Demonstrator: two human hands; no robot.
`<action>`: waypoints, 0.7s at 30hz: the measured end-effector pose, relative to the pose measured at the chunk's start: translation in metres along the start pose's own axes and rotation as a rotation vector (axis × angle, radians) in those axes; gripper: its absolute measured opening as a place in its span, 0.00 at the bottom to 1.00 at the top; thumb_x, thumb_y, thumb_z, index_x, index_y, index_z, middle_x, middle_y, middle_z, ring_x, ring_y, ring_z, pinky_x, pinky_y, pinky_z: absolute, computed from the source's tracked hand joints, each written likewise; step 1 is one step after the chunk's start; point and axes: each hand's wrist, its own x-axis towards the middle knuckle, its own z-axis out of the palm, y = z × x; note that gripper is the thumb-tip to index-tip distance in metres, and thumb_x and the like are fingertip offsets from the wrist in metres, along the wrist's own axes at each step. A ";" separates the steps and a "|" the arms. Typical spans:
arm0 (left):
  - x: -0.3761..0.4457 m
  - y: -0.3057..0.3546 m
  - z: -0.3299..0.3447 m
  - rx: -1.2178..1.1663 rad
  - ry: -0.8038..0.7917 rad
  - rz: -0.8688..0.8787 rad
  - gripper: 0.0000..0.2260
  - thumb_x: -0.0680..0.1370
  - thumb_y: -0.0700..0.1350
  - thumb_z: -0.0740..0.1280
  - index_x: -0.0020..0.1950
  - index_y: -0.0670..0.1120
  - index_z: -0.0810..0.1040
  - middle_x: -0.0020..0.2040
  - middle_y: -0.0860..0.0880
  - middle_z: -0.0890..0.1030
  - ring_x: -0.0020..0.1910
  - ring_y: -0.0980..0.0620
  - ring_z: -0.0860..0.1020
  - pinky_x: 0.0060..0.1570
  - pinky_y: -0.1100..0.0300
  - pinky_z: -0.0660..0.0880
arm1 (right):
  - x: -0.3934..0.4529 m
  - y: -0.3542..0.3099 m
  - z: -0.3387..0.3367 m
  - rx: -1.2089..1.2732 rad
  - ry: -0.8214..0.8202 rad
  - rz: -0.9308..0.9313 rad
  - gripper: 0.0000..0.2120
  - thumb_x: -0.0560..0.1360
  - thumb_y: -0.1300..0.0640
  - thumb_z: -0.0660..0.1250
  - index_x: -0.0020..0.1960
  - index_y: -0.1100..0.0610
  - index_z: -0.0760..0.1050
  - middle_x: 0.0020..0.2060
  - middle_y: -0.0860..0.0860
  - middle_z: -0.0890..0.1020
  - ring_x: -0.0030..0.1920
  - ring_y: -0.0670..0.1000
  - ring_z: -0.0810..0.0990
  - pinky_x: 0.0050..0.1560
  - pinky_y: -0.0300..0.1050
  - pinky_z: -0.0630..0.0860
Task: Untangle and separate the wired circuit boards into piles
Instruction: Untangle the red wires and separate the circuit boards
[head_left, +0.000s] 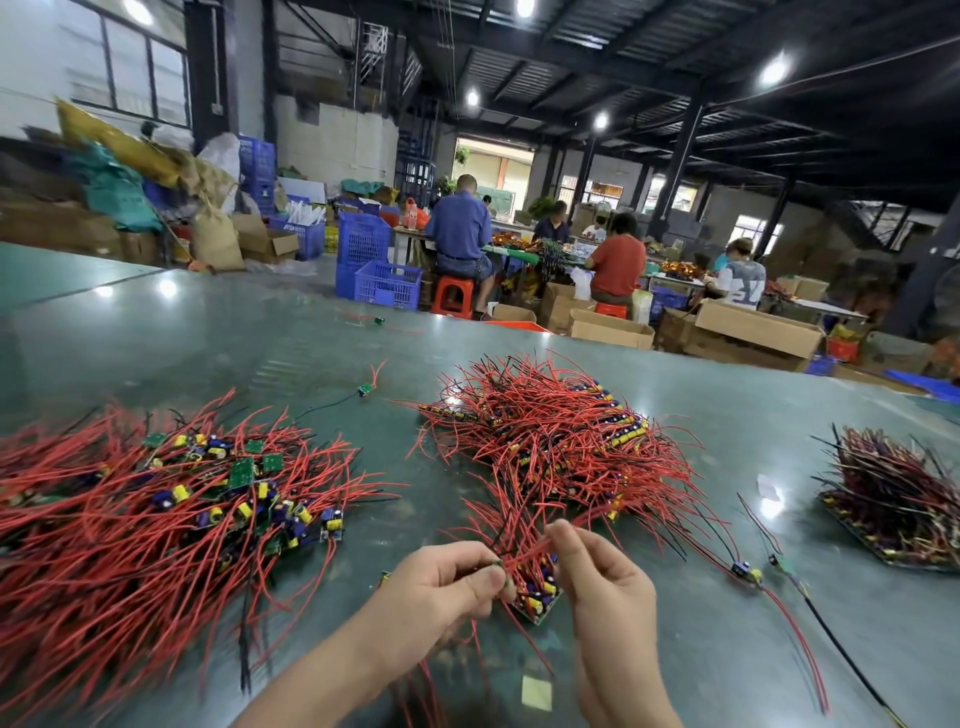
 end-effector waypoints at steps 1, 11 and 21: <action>0.000 -0.001 0.000 0.019 -0.002 0.001 0.09 0.78 0.48 0.64 0.41 0.47 0.79 0.28 0.55 0.70 0.22 0.59 0.60 0.21 0.71 0.56 | 0.002 0.000 -0.002 -0.011 0.037 0.002 0.05 0.69 0.58 0.71 0.35 0.54 0.84 0.28 0.49 0.82 0.27 0.40 0.73 0.33 0.34 0.71; 0.000 0.006 -0.004 0.040 0.023 -0.012 0.08 0.80 0.38 0.60 0.43 0.40 0.76 0.25 0.56 0.74 0.18 0.62 0.64 0.20 0.74 0.59 | 0.010 -0.009 -0.006 0.270 0.068 0.083 0.09 0.68 0.58 0.68 0.32 0.57 0.83 0.23 0.47 0.75 0.23 0.41 0.66 0.27 0.31 0.66; 0.001 0.004 -0.007 0.111 -0.031 0.002 0.11 0.79 0.39 0.63 0.39 0.45 0.79 0.28 0.53 0.71 0.20 0.63 0.66 0.24 0.75 0.63 | 0.014 -0.003 -0.018 -0.136 0.352 -0.361 0.10 0.68 0.60 0.74 0.32 0.47 0.81 0.31 0.46 0.83 0.32 0.39 0.76 0.37 0.29 0.72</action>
